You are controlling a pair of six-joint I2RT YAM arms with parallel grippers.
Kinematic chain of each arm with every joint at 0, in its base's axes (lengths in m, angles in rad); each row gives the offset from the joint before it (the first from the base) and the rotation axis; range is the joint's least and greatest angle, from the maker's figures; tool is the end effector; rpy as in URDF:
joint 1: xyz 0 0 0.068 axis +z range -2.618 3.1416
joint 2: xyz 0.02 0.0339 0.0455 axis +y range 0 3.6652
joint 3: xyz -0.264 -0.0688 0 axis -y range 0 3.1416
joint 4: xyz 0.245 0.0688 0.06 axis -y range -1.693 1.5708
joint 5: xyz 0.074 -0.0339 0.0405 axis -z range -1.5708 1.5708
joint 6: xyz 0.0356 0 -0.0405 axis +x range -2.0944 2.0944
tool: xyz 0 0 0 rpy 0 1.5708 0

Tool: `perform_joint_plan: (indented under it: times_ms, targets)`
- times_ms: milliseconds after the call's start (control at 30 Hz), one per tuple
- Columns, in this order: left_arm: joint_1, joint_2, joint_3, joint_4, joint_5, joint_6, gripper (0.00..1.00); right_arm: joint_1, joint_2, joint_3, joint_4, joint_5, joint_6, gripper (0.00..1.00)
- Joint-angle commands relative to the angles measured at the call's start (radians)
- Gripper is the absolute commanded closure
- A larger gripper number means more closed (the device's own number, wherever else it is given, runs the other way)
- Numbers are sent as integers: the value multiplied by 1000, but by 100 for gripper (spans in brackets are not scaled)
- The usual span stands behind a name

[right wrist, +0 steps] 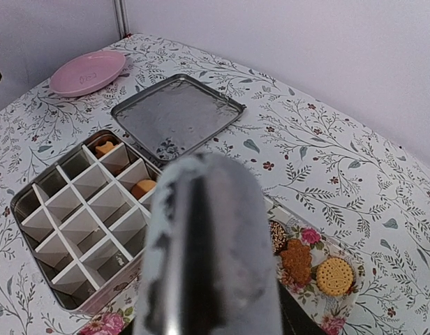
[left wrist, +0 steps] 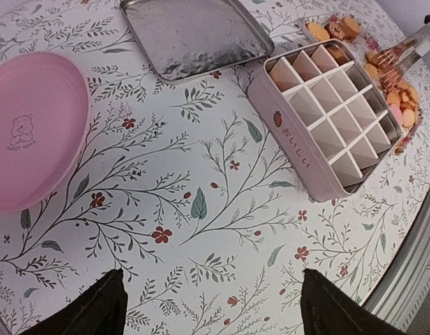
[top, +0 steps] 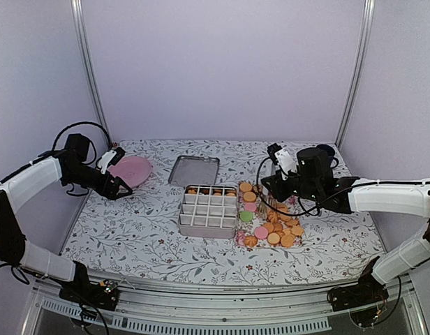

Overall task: Pack the cookies
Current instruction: Pick up the fake cookies from the plate.

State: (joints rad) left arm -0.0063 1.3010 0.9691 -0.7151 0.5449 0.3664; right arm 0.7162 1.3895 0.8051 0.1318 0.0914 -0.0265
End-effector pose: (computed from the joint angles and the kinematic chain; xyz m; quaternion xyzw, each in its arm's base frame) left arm 0.2529 -0.0200 0.2544 0.2408 0.9013 -0.2111 0.2919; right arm 0.2347 0.1999 0.2402 -0.2847 0.7979 0.1427 0.5118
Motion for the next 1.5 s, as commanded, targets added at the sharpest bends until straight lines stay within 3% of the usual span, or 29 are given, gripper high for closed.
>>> perform_joint_plan:
  times_ms: [0, 433, 1467]
  targets:
    - [-9, -8, 2, 19, 1, 0, 14, -9, 8, 28, 49, -33, -6, 58]
    - [-13, 0, 13, 17, 6, -5, 14, -7, -148, -45, -35, -12, -10, 63]
    - [-21, -2, 11, 16, 0, -8, 13, -6, -199, -64, -126, -2, -29, 62]
